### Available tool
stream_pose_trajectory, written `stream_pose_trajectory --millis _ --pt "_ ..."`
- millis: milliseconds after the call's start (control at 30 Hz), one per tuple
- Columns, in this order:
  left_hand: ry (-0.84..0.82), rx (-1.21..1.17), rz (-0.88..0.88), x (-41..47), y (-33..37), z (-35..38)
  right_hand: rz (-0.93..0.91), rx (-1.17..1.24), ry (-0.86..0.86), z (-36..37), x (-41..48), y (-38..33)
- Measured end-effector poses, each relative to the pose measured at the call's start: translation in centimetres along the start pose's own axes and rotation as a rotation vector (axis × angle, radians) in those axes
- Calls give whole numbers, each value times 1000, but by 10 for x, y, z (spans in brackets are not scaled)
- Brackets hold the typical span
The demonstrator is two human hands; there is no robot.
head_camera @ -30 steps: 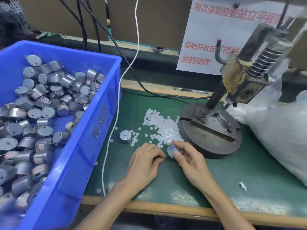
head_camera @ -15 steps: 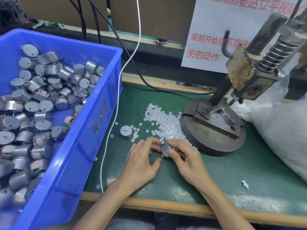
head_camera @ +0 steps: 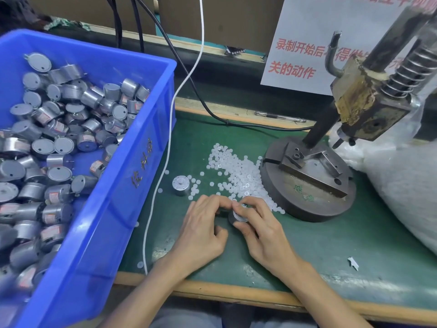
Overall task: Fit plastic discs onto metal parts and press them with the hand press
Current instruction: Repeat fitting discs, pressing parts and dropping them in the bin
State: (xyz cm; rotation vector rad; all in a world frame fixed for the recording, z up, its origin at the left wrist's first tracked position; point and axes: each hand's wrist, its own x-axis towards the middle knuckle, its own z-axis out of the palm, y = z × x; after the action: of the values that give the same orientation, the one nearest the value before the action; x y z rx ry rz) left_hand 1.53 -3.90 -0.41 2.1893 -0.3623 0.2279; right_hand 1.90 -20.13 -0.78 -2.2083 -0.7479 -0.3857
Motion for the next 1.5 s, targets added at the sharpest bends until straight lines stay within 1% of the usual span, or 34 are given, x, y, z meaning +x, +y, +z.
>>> stream_pose_trajectory --millis 67,200,267,300,333,367,400,467,500,533,600,667,767,833,900,967,1067,1167,1233,1300,1400,1433,1467,1500 --pt "13 2 6 0 0 1 -14 -30 -30 1 0 1" --pt "18 25 7 0 -1 2 28 -73 -47 2 1 0" --pt "22 66 29 0 0 1 58 -46 -42 1 2 -1" --pt "27 103 53 0 2 1 105 5 -31 -1 3 -2" --pt "31 143 80 1 5 2 187 94 -9 -2 3 -2" --pt "33 175 103 3 9 2 310 240 25 -4 5 -5" --pt "31 193 121 5 13 2 450 437 82 -6 7 -9" --pt "21 173 153 14 22 4 696 814 263 -12 12 -14" --pt "-7 139 162 20 27 5 806 960 328 -16 15 -14" --pt "-55 95 164 27 31 6 893 1057 361 -22 18 -14" --pt "-164 -10 165 42 43 11 994 1088 359 -39 21 -11" --pt "-227 -98 178 58 56 18 1031 1039 367 -57 20 -6" --pt "-259 -120 219 81 73 36 1027 965 415 -82 22 2" --pt "-199 -67 215 97 79 53 1021 922 444 -95 24 7" --pt "-89 -6 156 114 81 70 1019 869 473 -105 24 13" --pt "-17 38 86 129 81 83 1007 791 468 -111 19 16" --pt "22 78 96 141 78 96 990 686 456 -117 9 22" --pt "30 54 109 148 81 99 947 597 492 -129 10 29" --pt "6 17 70 151 82 100 883 519 562 -142 19 33" --pt "10 -15 44 151 82 101 785 429 682 -165 38 35" --pt "45 -18 59 150 80 102 557 336 883 -219 85 27" --pt "47 -10 70 150 80 103 492 304 894 -238 105 23" --pt "48 -3 79 150 79 103 462 285 856 -255 125 19" --pt "49 2 84 150 78 104 466 285 779 -269 143 16"
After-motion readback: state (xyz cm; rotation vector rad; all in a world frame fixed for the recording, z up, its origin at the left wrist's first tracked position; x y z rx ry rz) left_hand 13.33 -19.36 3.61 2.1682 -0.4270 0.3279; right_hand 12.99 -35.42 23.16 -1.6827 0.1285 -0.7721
